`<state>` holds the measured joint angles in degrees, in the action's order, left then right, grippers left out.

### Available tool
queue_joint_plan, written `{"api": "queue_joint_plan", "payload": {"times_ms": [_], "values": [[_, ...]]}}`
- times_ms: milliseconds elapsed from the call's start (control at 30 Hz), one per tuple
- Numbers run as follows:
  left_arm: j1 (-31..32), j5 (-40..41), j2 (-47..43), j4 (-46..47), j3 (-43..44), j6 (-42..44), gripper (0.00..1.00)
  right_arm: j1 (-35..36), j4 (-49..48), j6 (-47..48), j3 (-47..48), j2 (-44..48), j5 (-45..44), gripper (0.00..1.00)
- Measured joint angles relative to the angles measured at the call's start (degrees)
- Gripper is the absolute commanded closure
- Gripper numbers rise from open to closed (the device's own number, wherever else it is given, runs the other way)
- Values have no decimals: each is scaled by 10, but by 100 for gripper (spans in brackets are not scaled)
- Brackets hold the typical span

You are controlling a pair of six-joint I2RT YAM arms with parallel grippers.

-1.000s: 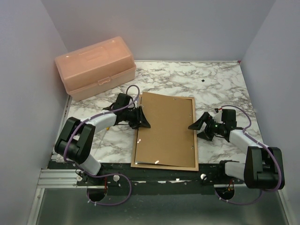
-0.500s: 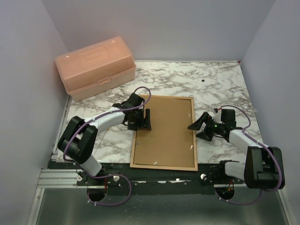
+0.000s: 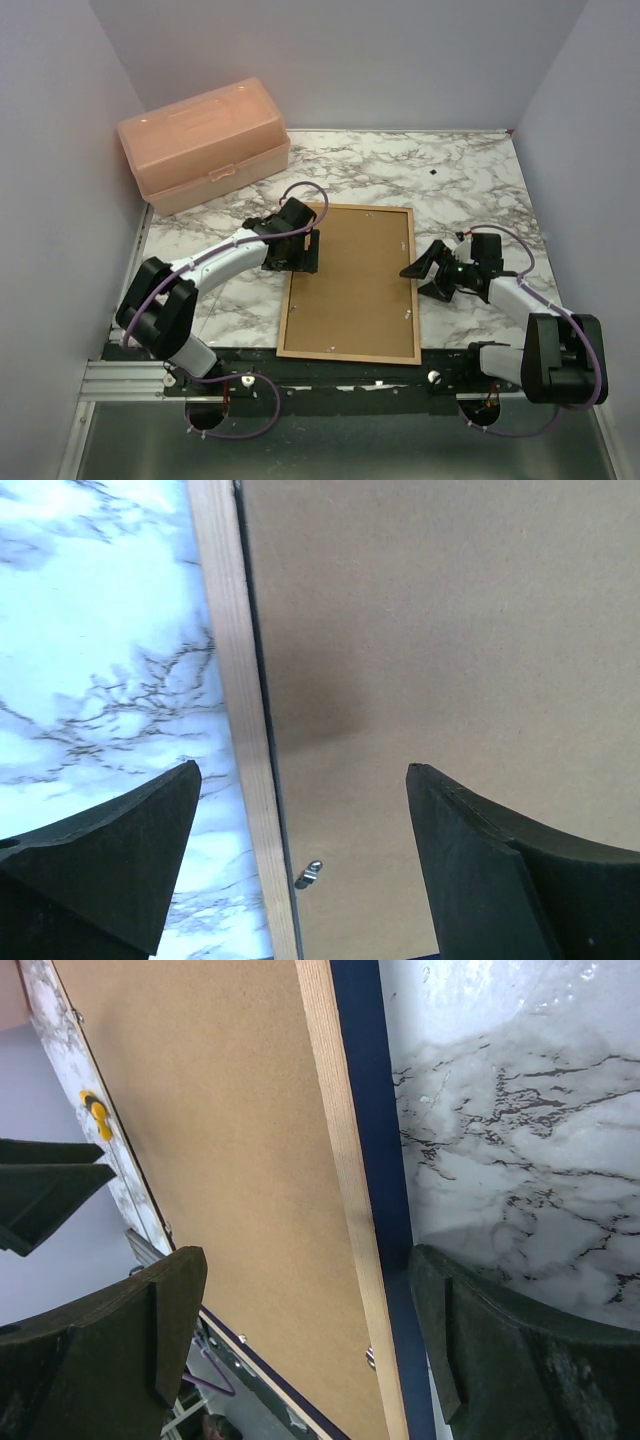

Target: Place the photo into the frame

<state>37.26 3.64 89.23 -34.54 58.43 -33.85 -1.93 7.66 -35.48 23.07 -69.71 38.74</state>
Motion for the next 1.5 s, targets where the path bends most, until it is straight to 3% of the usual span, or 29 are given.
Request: {"api": "queue_joint_plan", "payload": {"times_ms": [367, 633, 967, 1100, 1200, 1300, 1500], "values": [[-6, 9, -78, 19, -55, -5, 12, 0, 29, 12, 8, 8, -7, 11], [-57, -85, -120, 74, -151, -17, 14, 0, 42, 24, 21, 8, -12, 11], [-65, -144, -149, 108, -216, -34, 23, 1, 61, 30, 24, 8, -40, 13], [-65, -144, -144, 113, -215, -38, 36, 5, 67, 31, 35, 8, -54, 13], [-66, -143, -117, 118, -202, -39, 39, 7, 68, 33, 38, 7, -60, 12], [-65, -144, -90, 123, -184, -40, 39, 10, 70, 35, 38, 7, -64, 13], [-56, -142, -72, 126, -166, -43, 29, 15, 71, 36, 38, 7, -71, 12]]}}
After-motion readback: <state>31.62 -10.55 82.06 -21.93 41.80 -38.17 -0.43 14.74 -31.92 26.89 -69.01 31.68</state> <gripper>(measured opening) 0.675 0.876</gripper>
